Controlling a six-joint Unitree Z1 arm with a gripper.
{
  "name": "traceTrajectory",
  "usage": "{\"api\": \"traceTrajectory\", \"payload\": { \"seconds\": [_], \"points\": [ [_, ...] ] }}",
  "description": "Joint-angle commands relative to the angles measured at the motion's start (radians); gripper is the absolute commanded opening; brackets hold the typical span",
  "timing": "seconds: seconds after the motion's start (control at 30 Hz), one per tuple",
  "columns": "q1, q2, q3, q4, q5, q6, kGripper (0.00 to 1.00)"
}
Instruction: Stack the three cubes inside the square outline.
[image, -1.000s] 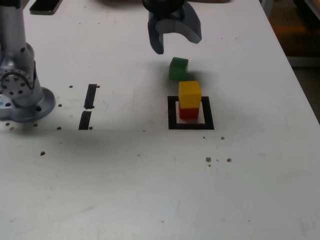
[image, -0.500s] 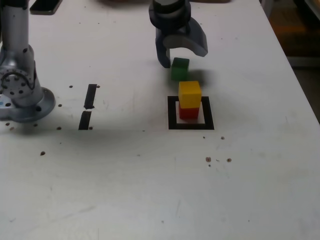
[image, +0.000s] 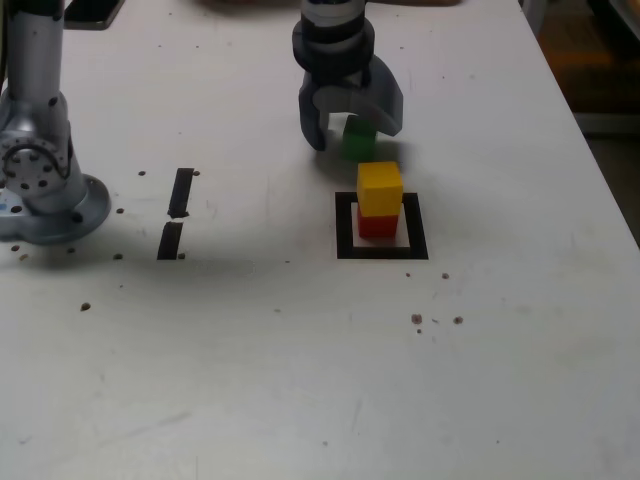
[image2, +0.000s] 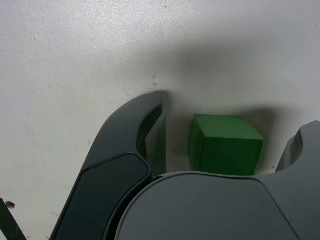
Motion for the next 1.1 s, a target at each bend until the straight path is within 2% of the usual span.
{"api": "traceTrajectory", "payload": {
  "seconds": [0.0, 0.17, 0.43, 0.63, 0.7, 0.83, 1.07],
  "points": [
    [0.002, 0.008, 0.000, 0.001, -0.003, 0.012, 0.86],
    [0.002, 0.016, -0.001, -0.007, -0.006, 0.015, 0.72],
    [0.002, 0.022, -0.019, -0.030, -0.008, 0.009, 0.42],
    [0.002, 0.017, -0.043, -0.029, -0.017, 0.008, 0.14],
    [0.002, 0.012, -0.051, -0.013, -0.020, 0.008, 0.09],
    [0.000, -0.007, -0.098, 0.093, -0.021, 0.008, 0.08],
    [-0.045, -0.058, -0.285, 0.394, -0.020, 0.004, 0.08]
  ]
}}
